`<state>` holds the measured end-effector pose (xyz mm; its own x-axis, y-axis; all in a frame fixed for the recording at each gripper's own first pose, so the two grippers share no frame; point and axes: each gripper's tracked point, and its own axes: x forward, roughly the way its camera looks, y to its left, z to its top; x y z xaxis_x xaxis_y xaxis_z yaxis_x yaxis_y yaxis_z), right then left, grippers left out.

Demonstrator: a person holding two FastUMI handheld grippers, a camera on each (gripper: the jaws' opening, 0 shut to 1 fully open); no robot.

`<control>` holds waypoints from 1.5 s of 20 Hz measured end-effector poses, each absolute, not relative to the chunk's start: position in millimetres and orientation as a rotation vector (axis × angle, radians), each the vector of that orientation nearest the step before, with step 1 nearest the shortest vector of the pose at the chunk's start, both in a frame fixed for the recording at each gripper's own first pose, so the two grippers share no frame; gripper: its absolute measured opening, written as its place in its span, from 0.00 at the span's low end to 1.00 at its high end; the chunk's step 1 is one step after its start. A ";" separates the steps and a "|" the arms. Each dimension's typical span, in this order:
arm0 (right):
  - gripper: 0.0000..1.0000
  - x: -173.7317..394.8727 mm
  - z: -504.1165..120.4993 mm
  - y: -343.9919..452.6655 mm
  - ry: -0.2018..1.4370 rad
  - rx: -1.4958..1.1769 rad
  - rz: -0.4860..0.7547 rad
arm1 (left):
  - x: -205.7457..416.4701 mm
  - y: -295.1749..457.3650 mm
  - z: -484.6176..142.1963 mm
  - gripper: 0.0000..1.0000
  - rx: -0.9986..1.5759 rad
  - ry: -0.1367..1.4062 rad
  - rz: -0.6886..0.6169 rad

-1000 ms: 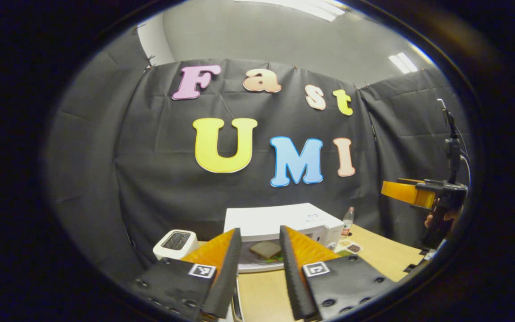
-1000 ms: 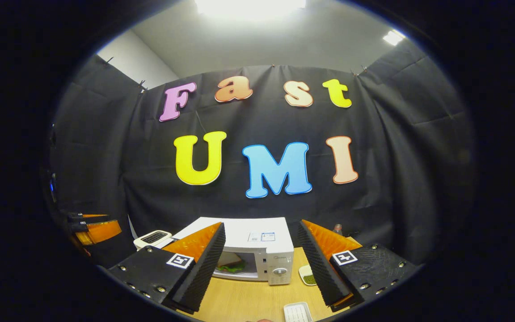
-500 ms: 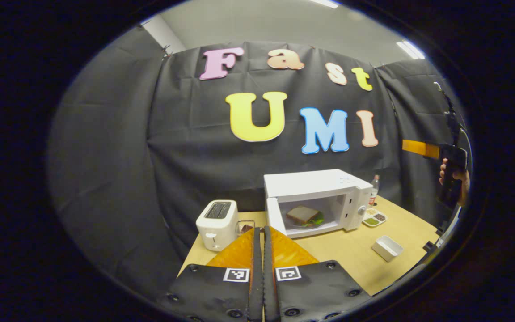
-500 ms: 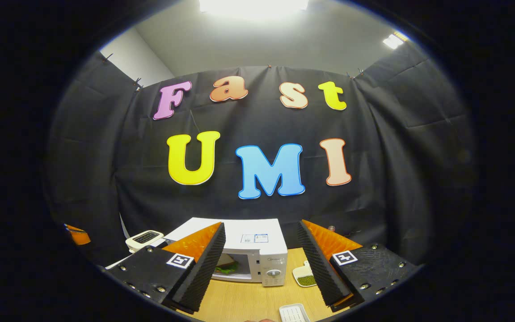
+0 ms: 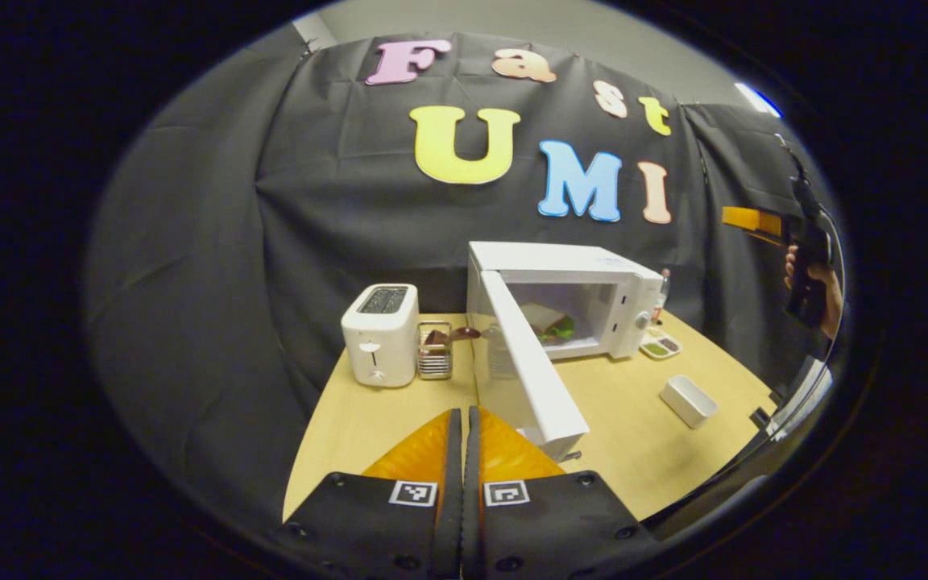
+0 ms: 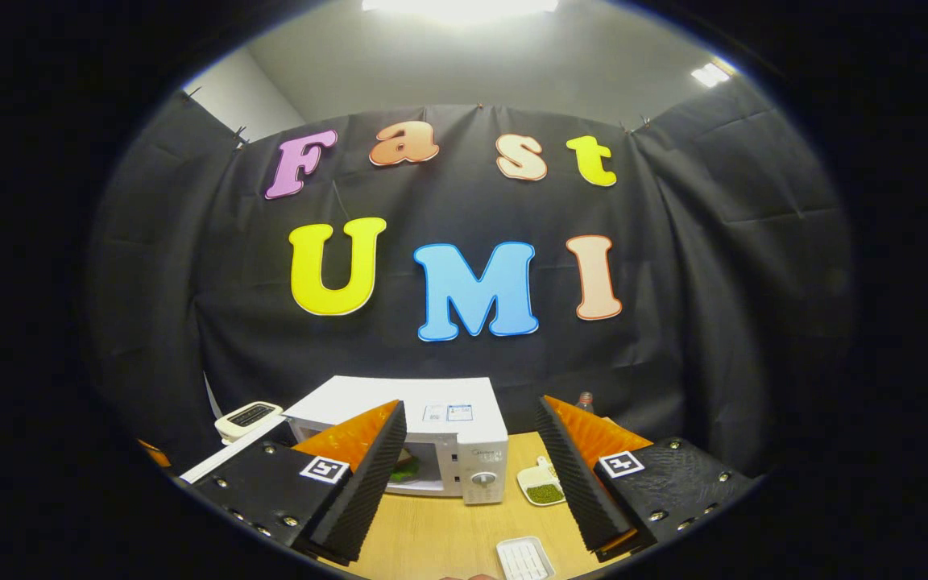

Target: Open the microwave oven with the left hand, put the food in, and close the microwave oven.

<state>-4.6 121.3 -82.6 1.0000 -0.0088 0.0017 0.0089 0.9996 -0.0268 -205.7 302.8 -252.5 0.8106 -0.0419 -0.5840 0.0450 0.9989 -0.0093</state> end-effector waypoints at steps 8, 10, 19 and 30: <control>0.97 8.3 -76.1 105.0 -0.021 -0.022 0.003 | -214.7 253.4 -264.0 0.07 -0.003 0.671 -0.114; 0.97 14.7 -73.7 98.7 -0.027 -0.023 0.010 | -213.7 235.4 -264.2 0.07 0.028 0.675 -0.129; 0.97 31.3 -67.9 55.9 -0.044 -0.065 0.035 | -176.6 138.1 -273.7 0.08 0.015 0.691 -0.229; 0.96 49.8 -58.5 41.6 -0.094 -0.165 0.127 | -112.0 51.0 -294.8 0.07 0.026 0.713 -0.314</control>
